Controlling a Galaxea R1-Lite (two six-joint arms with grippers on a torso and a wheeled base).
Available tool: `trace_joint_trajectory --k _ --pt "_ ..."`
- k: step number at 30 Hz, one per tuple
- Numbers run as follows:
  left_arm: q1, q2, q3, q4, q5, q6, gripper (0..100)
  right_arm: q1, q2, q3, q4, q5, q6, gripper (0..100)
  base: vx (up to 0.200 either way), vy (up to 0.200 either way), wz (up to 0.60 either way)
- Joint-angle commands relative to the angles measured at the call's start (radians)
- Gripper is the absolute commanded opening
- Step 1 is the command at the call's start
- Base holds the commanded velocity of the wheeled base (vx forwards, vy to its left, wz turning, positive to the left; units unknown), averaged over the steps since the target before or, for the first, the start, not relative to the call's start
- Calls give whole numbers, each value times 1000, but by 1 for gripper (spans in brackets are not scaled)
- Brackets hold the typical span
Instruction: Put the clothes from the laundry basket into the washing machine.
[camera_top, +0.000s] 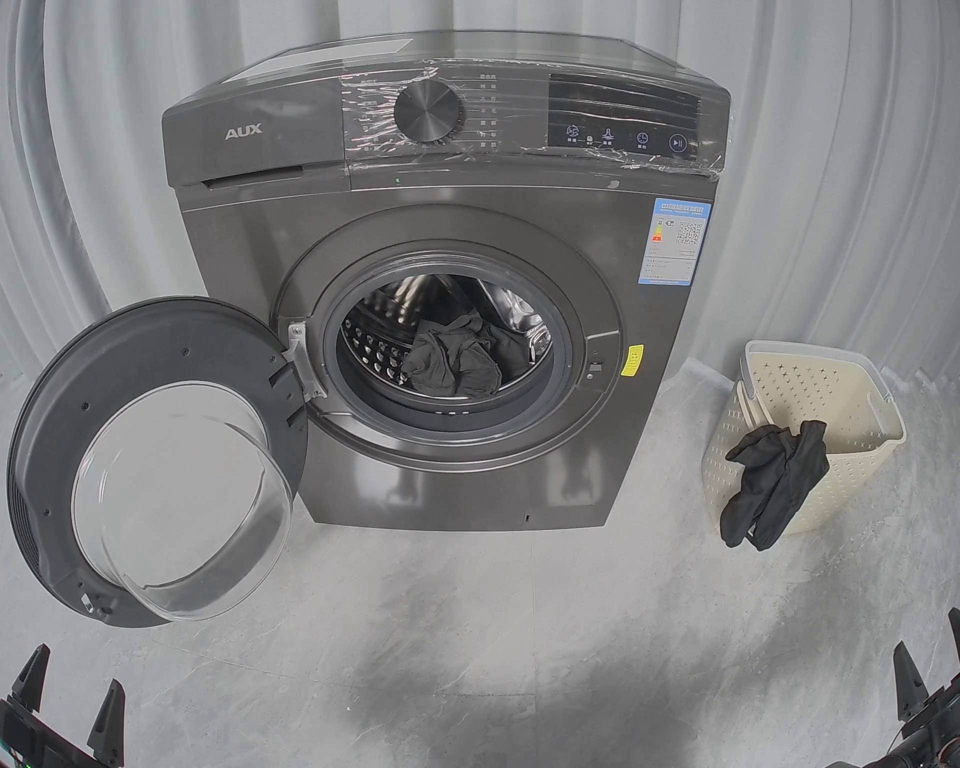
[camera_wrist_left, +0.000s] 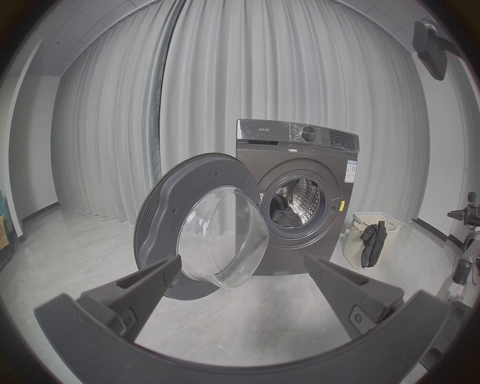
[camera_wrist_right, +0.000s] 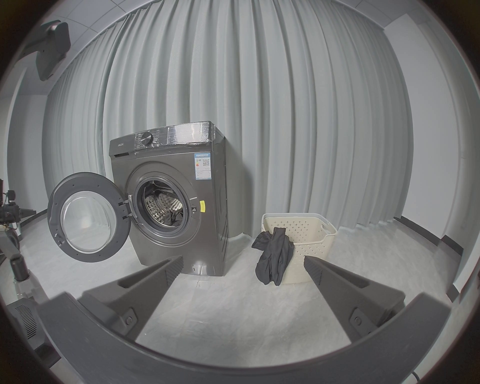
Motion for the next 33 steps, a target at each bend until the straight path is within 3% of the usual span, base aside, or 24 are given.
trace_joint_trajectory --k 1,25,33 --pt "0 -11 16 0 1 -1 100 0 -13 18 -1 0 0 100 0 0 0" --pt "0 -13 16 0 1 -1 100 0 -13 18 -1 0 0 100 0 -200 0" --pt "1 -13 16 0 3 -1 100 0 -13 18 -1 0 0 100 0 -50 0"
